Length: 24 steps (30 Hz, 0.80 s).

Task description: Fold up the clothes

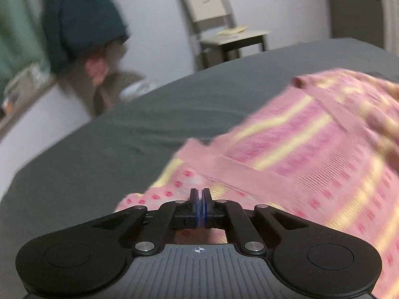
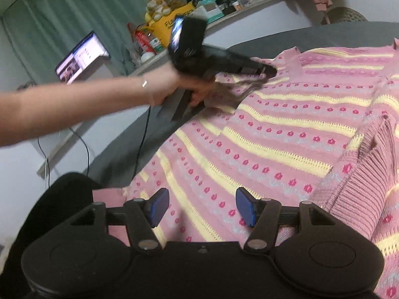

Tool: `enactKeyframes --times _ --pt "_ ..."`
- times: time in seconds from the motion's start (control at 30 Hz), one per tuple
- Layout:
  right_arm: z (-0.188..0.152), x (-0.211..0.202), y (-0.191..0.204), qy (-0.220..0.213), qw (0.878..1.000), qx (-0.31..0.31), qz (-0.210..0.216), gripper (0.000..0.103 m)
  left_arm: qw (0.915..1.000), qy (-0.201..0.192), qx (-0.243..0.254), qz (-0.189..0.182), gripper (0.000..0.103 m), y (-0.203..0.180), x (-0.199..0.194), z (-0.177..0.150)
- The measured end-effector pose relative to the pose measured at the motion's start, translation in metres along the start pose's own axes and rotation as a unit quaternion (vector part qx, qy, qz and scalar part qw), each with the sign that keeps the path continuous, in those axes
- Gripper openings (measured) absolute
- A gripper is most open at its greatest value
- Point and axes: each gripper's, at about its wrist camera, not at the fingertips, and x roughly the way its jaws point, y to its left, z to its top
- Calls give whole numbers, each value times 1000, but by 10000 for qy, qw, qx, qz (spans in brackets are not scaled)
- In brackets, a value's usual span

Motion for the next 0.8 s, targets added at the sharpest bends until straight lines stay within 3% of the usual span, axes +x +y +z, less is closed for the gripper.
enactKeyframes --times 0.1,0.2,0.27,0.33,0.47,0.57,0.63,0.67,0.73,0.8 --pt "-1 0 0 -57 9999 75 -36 59 9993 -28 347 108 3 -14 -10 -5" --pt "-7 4 2 -68 9998 -52 -160 61 9967 -424 468 511 4 -8 -18 4" --pt "-13 5 5 -130 9994 -235 -219 64 9961 -340 494 647 24 1 -16 15" --pt "-17 6 8 -191 9986 -420 -261 65 9961 -269 507 676 75 8 -14 17" --pt "-24 7 10 -305 9970 -670 -245 71 9957 -65 581 714 78 21 -7 19" --pt "-29 8 11 -405 9953 -846 -221 73 9960 34 793 419 76 21 3 20" --pt "-29 8 11 -418 9954 -835 -191 75 9962 235 768 345 40 20 14 19" --pt "-29 8 11 -421 9954 -835 -185 75 9963 343 719 311 32 21 19 19" --pt "-29 8 11 -425 9955 -834 -175 75 9963 514 642 229 1 21 28 20" --pt "-29 8 11 -427 9955 -830 -162 76 9951 425 856 250 1 13 25 18"
